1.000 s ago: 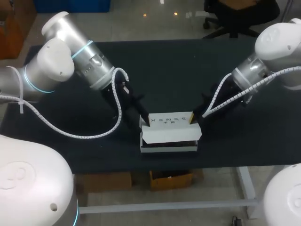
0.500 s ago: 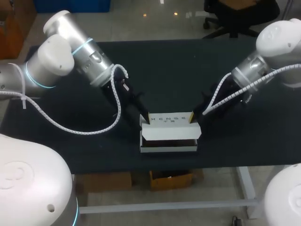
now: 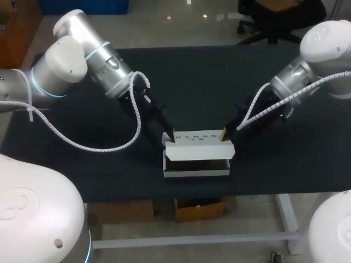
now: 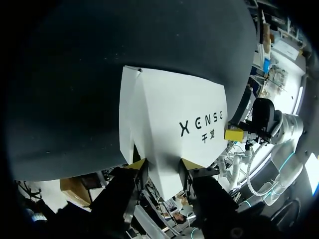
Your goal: Assemble the packaging by folding the flat box into shape, placing the metal phone stand inside, and closing the box properly
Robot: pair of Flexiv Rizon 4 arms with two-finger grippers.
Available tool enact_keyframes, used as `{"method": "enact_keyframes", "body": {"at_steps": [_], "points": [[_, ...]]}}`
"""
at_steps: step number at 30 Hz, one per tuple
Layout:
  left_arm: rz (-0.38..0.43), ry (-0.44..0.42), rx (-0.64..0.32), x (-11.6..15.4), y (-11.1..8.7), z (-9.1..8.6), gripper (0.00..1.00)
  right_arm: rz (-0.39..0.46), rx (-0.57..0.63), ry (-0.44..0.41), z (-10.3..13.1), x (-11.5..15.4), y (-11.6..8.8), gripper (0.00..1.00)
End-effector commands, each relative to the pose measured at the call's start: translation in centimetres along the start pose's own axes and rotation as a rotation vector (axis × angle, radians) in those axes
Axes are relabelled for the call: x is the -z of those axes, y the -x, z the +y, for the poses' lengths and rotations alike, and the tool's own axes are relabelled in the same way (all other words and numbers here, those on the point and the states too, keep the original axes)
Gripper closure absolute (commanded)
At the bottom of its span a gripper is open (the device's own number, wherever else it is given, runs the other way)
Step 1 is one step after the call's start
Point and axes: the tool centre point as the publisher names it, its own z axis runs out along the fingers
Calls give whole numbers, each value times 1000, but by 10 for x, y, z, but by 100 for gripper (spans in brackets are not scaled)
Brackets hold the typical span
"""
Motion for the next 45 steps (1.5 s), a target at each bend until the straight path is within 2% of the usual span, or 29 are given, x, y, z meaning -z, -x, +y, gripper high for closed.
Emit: {"method": "enact_keyframes", "body": {"at_steps": [1, 45], "points": [[-4, 19, 5, 0, -7, -5, 58, 6, 1, -18, 3, -1, -5, 65], [4, 112, 64, 14, -15, -11, 56, 14, -24, -66, 11, 8, -18, 65]]}}
